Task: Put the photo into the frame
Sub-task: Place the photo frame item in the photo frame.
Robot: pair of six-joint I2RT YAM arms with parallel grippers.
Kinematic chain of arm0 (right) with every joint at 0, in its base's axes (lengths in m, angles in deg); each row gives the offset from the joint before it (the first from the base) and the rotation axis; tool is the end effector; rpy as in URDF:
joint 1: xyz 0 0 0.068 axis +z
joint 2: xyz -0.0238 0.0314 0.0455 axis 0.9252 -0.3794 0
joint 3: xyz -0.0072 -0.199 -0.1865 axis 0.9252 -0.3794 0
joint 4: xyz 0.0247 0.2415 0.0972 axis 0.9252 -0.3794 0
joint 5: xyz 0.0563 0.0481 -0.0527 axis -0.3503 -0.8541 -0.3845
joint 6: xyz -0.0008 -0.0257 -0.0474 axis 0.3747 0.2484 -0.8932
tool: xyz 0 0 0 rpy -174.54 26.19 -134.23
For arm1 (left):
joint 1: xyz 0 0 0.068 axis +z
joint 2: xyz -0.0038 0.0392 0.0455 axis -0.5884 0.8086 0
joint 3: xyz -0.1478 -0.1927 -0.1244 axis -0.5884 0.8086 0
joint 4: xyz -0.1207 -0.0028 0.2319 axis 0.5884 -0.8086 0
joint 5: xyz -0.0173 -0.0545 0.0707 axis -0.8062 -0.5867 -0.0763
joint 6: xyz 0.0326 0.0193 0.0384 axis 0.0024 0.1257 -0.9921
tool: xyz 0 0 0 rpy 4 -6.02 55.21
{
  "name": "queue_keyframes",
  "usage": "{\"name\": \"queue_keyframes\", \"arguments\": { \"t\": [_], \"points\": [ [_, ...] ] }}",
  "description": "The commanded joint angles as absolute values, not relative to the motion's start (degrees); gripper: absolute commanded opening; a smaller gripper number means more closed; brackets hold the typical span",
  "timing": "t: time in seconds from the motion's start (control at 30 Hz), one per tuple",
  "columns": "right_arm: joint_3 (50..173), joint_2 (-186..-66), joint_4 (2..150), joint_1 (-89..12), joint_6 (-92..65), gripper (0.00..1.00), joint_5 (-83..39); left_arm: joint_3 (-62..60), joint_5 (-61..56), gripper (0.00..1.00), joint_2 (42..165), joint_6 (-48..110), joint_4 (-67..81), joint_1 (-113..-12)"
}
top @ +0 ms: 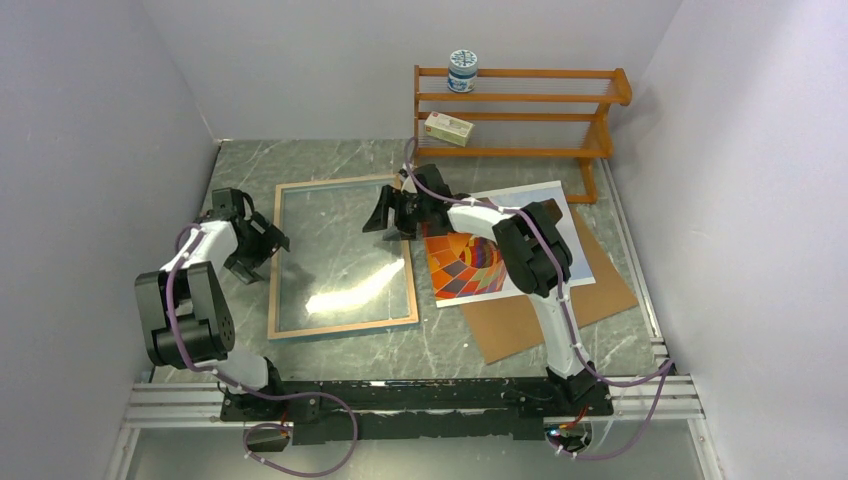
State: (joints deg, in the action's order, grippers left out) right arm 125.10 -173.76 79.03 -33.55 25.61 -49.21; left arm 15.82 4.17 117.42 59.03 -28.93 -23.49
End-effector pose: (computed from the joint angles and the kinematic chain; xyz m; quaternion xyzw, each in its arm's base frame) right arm 0.3981 0.2946 0.1465 -0.0447 0.8636 0.4776 0.1551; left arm 0.2883 0.0631 0.1895 -0.4310 0.8815 -0.0586 0.1839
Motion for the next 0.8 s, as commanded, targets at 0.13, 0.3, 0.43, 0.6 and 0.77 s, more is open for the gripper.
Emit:
{"name": "queue_keyframes", "arguments": {
  "t": [0.13, 0.3, 0.43, 0.6, 0.77],
  "points": [
    [132.44, -172.65, 67.29, -32.09, 23.89, 0.83, -42.88, 16.51, 4.76, 0.94, 112.19, 57.40, -30.96, -23.58],
    [134.43, -172.96, 62.15, -31.42, 23.50, 0.87, -38.81, 16.61, 4.90, 0.94, 111.19, 57.72, -31.55, -23.58],
    [135.17, -172.30, 58.88, -31.47, 22.34, 0.90, -35.84, 16.57, 4.99, 0.94, 109.93, 58.19, -31.71, -23.57],
    [135.31, -170.43, 55.53, -31.61, 20.09, 0.96, -31.77, 17.20, 5.67, 0.94, 107.59, 59.06, -31.45, -23.59],
    [133.66, -168.07, 54.96, -31.78, 19.51, 0.97, -28.81, 17.56, 7.81, 0.94, 105.99, 59.16, -31.58, -23.57]
  ]
}}
